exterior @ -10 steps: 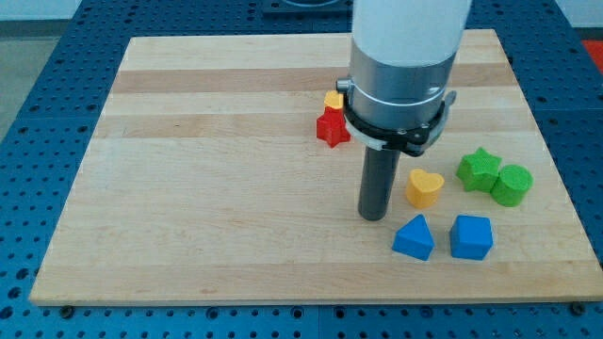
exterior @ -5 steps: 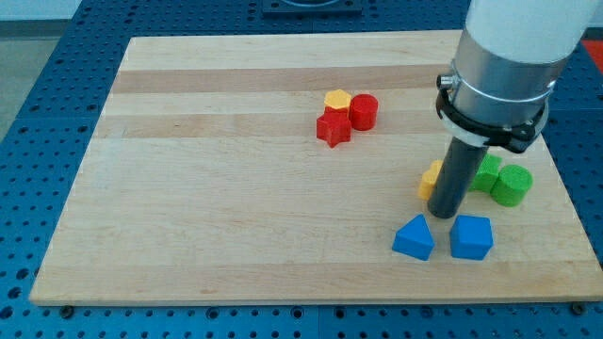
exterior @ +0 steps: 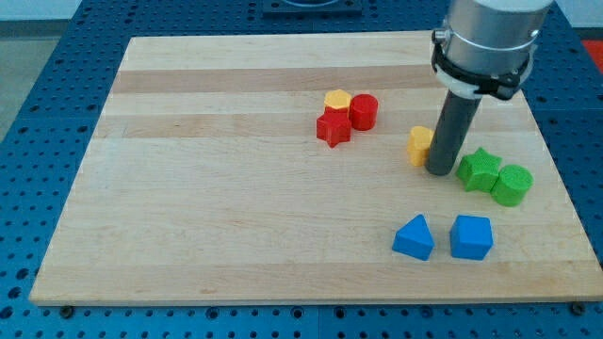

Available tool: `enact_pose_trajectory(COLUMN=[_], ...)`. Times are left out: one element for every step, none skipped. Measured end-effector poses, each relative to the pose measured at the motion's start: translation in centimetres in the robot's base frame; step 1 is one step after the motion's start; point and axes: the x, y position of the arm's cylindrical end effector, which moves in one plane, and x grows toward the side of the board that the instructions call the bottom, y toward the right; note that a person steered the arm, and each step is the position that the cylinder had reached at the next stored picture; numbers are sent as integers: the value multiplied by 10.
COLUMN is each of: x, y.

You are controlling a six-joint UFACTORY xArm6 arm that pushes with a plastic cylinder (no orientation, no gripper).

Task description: Push the yellow heart near to the red blocks

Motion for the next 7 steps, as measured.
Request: enact_pose_trajectory(x=[-17, -34, -42, -44, -44, -44, -44], y=[0, 1, 1, -2, -16, -31, -42])
